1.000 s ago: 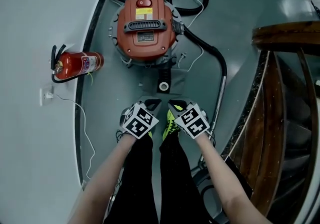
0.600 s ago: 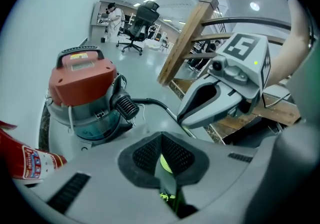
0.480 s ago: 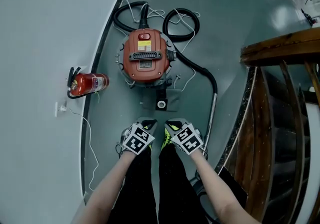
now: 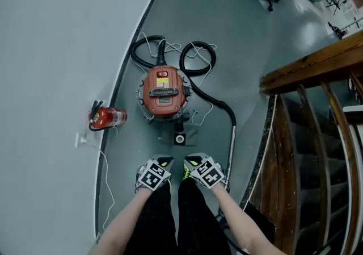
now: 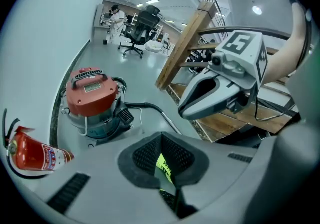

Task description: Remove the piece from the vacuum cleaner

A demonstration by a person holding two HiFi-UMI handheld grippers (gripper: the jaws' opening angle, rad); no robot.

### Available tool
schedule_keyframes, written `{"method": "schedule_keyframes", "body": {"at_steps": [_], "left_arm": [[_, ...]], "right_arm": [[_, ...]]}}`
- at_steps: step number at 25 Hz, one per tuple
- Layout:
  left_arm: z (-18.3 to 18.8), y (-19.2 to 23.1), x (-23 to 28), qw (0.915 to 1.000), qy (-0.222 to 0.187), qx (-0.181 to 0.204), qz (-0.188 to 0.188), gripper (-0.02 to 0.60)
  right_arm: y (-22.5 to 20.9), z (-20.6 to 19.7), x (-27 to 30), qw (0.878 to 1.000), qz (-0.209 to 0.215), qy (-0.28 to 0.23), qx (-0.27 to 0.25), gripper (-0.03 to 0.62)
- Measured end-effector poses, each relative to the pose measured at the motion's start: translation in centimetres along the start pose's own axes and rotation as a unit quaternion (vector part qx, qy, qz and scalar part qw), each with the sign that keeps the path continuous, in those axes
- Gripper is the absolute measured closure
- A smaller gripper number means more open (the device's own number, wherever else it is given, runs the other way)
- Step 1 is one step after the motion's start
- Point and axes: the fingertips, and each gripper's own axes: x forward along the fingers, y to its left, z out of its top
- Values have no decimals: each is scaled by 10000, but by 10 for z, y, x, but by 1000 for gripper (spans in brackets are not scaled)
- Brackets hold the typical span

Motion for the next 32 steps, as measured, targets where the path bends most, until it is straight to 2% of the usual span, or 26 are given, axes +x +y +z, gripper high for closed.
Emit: {"method": "schedule_keyframes", "body": {"at_steps": [6,12,22,25,32], "left_arm": [[25,-19,-28,9997,-155,-159,-83,572],[33,-28,-53,9997,-182,-109,-72,571],[47,-51,-93,9957,-404,-774,-299,571],[49,-56,-100,9954,-380,-825,-309,572],[52,-68,-119,9951,-384,-863,-301,572]], "right_arm": [[16,11,-23,9999,57,0,103,566],[33,19,-39,9997,148,-48,208,566],[57,26,-76,9983,212,-70,533,566],[59,31,-86,9971,182,-138,730,566],[73,36,-104,9979,75,-91,630,566]]}}
